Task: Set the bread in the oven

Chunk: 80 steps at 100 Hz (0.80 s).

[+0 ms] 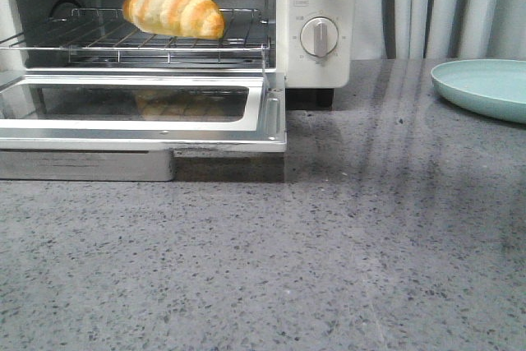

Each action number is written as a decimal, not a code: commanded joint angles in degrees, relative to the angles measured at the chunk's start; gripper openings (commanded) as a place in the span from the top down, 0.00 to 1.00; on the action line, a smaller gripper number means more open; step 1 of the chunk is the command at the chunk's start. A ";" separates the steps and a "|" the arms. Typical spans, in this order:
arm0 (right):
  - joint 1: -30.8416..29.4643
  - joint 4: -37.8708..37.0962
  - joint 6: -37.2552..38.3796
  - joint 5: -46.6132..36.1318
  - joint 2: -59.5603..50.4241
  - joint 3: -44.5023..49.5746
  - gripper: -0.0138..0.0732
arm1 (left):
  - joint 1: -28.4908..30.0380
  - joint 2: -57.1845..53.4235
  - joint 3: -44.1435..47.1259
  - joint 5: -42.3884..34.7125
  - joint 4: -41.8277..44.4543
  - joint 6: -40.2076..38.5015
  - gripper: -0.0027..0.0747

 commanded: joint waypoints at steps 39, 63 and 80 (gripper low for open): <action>-5.67 -10.18 -0.81 -16.62 -59.98 45.32 0.91 | -0.27 -9.88 7.28 -1.36 20.11 -21.62 0.99; -10.32 -10.84 -0.81 -12.86 -74.25 47.65 0.91 | -0.27 -9.88 10.01 -3.53 20.11 -21.62 0.99; -10.32 -10.49 -0.81 -11.95 -80.99 47.65 0.91 | -0.27 -9.88 10.14 -3.30 19.97 -21.62 0.99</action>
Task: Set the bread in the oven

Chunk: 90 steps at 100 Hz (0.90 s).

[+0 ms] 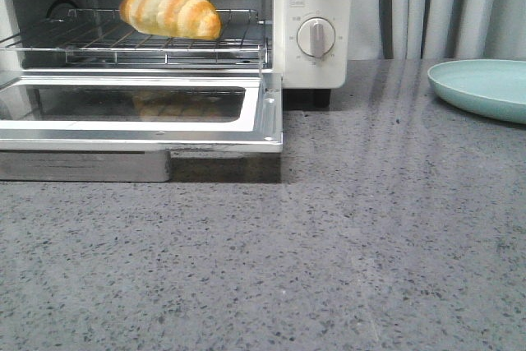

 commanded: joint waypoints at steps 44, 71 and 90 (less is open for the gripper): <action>-0.28 1.84 -0.57 -2.15 -1.98 -1.36 0.91 | -0.27 0.14 -1.12 -4.47 -1.05 -0.53 0.99; -0.28 1.84 -0.57 -2.15 -1.98 -1.36 0.91 | -0.27 0.14 2.69 -4.82 -1.93 -0.53 0.99; -0.28 1.84 -0.57 -2.15 -1.98 -1.36 0.91 | 1.55 -0.38 9.34 -16.06 3.04 -0.68 0.99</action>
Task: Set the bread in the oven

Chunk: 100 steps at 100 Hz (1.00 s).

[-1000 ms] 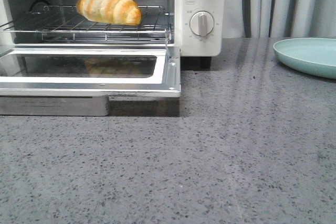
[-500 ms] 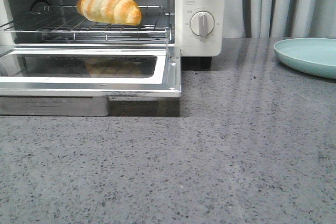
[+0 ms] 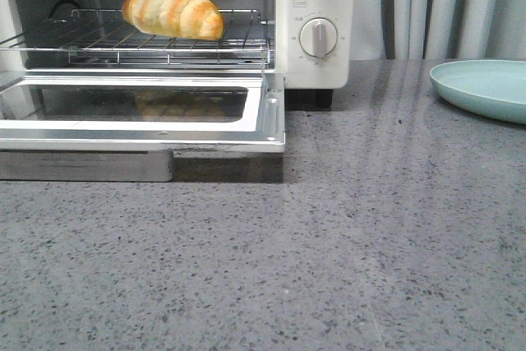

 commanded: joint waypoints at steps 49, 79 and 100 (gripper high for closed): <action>-0.28 -0.48 -0.57 -3.77 0.71 -1.36 0.91 | 16.05 -1.75 12.73 -11.20 12.53 -7.77 0.99; -0.28 -0.48 -0.57 -3.77 0.71 -1.36 0.91 | 16.05 -1.65 12.73 -6.96 12.83 -7.77 0.99; -0.28 -0.48 -0.57 -3.77 0.71 -1.36 0.91 | 16.05 -1.65 12.73 -6.96 12.83 -7.77 0.99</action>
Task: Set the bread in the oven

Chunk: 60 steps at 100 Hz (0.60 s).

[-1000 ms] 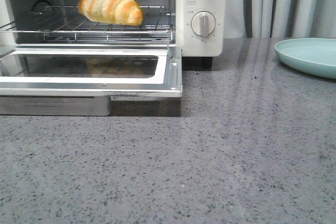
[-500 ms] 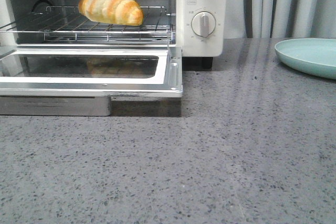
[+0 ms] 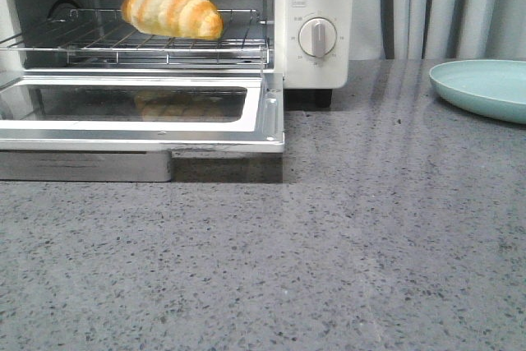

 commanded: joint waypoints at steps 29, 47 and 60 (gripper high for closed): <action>-0.23 -0.48 -0.57 -3.81 0.71 -1.36 0.91 | 0.23 -1.65 1.37 -2.94 -0.14 -0.69 0.99; -4.68 0.61 -0.57 7.77 0.71 0.08 0.91 | 0.23 -1.65 1.37 -2.94 -0.14 -0.69 0.99; -15.25 2.93 -0.57 0.88 0.71 7.59 0.91 | 0.23 -1.65 1.37 -2.94 -0.14 -0.69 0.99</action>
